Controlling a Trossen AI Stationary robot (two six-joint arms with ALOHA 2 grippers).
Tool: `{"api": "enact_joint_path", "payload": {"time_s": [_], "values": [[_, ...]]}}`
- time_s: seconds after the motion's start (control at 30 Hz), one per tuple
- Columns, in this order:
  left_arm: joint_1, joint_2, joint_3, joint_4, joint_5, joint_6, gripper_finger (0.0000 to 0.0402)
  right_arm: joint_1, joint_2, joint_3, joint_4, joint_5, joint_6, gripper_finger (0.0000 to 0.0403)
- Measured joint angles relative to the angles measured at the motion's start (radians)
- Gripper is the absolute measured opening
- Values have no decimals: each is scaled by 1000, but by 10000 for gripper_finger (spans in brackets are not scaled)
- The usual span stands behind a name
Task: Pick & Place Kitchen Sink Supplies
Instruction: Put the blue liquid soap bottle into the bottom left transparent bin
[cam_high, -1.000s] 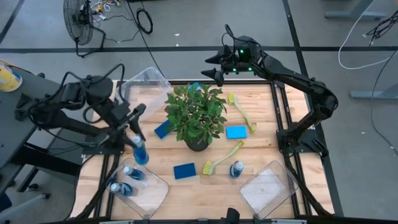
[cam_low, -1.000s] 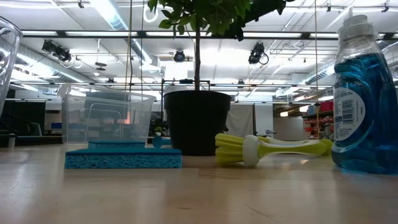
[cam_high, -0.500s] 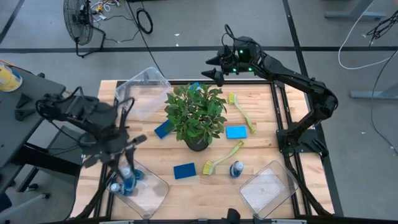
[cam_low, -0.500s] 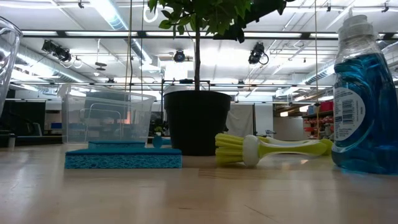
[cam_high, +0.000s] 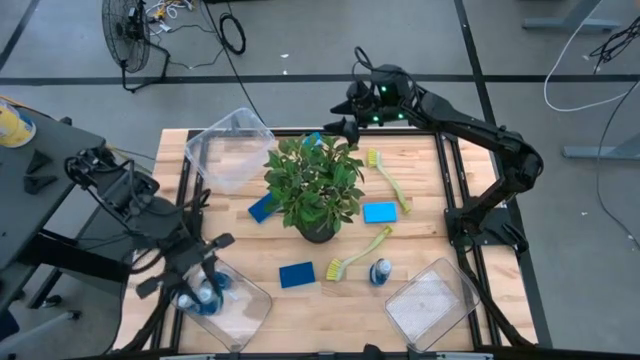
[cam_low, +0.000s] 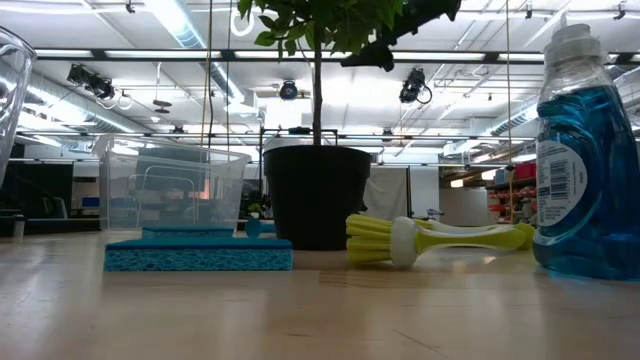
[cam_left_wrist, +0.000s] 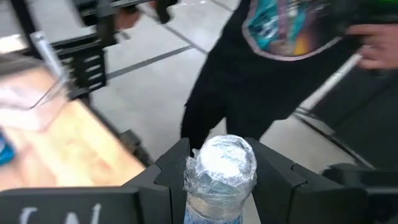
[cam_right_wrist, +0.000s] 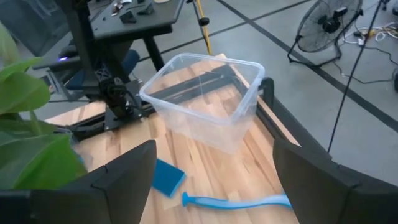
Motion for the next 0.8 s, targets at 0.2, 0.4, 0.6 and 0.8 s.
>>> {"api": "enact_joint_path", "payload": {"time_s": [0.2, 0.4, 0.6, 0.8], "values": [[-17, 0, -85, 15, -51, -36, 138, 25, 0, 0, 1, 0, -26, 322], [-42, 0, -195, 149, -58, -86, 138, 40, 0, 0, 1, 0, -33, 322], [-76, -1, -274, 214, -93, -109, 138, 49, 0, 0, 2, 0, -35, 322], [-124, -9, -362, 308, -196, -113, 138, 51, 0, 0, 2, 1, -32, 322]]}}
